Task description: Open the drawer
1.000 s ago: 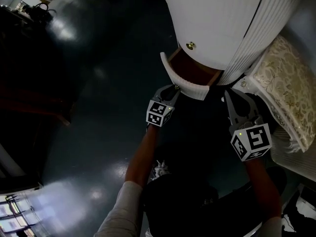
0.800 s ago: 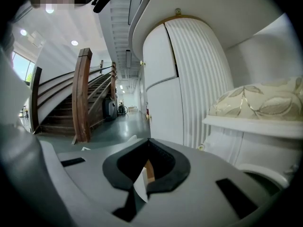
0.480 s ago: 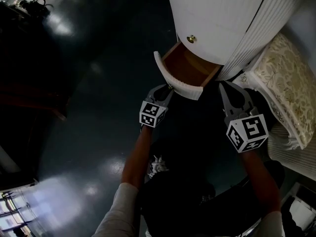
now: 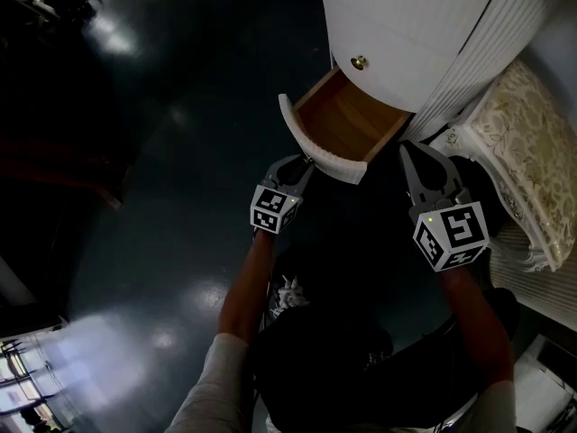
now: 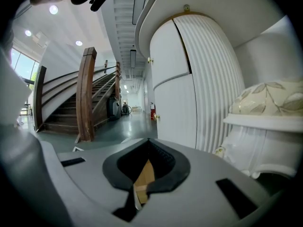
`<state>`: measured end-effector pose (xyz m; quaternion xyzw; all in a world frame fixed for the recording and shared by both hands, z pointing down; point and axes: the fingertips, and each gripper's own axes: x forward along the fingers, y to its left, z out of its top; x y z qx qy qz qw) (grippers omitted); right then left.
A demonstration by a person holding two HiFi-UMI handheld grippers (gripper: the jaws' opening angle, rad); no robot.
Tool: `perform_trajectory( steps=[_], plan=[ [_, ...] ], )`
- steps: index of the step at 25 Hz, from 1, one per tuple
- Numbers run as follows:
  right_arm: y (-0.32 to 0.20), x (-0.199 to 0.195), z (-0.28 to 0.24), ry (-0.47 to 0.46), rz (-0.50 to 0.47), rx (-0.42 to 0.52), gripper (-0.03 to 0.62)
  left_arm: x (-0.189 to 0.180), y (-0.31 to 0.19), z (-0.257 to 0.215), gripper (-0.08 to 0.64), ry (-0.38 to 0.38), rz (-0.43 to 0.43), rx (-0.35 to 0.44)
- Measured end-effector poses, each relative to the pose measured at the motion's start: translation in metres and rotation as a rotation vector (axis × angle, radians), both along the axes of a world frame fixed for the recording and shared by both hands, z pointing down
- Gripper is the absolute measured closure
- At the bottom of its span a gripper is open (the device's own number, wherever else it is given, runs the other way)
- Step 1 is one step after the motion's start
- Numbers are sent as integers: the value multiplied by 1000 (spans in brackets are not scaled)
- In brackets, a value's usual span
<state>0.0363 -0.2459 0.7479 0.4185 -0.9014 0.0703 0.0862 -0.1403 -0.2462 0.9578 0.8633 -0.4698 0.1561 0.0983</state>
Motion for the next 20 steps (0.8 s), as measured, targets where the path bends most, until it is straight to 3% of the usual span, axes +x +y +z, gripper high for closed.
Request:
perform_trajectory(
  steps=[7,20],
  plan=[
    [2,4,9,62,-11,31,577,-5,7,1,454,-13,4,-8],
    [1,-3,22,39,-27,-20,577,-17,25,2,454,-21,-2,-19]
  ],
)
